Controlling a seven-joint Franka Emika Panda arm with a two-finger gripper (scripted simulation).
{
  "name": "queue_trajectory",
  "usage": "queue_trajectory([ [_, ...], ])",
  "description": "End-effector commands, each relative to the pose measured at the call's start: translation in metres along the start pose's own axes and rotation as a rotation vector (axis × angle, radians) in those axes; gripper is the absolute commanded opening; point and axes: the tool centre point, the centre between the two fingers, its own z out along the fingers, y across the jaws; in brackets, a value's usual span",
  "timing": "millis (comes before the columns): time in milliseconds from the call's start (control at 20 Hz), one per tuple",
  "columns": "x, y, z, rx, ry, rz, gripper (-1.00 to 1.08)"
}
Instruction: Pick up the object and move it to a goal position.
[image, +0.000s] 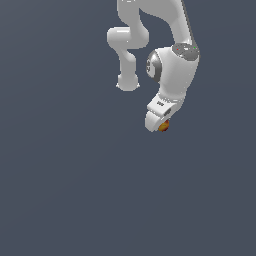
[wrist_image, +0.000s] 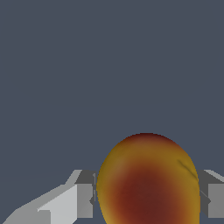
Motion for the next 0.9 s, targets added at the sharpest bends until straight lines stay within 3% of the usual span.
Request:
queue_trajectory([
  [0,0.003,-0.023,-0.016,-0.001,0.000,0.001,-1.00],
  [450,0.013,-0.082,-0.055,0.001,0.002,0.001,-1.00],
  [850,0.016,-0.088,-0.060,0.002,0.003,0.001,-1.00],
])
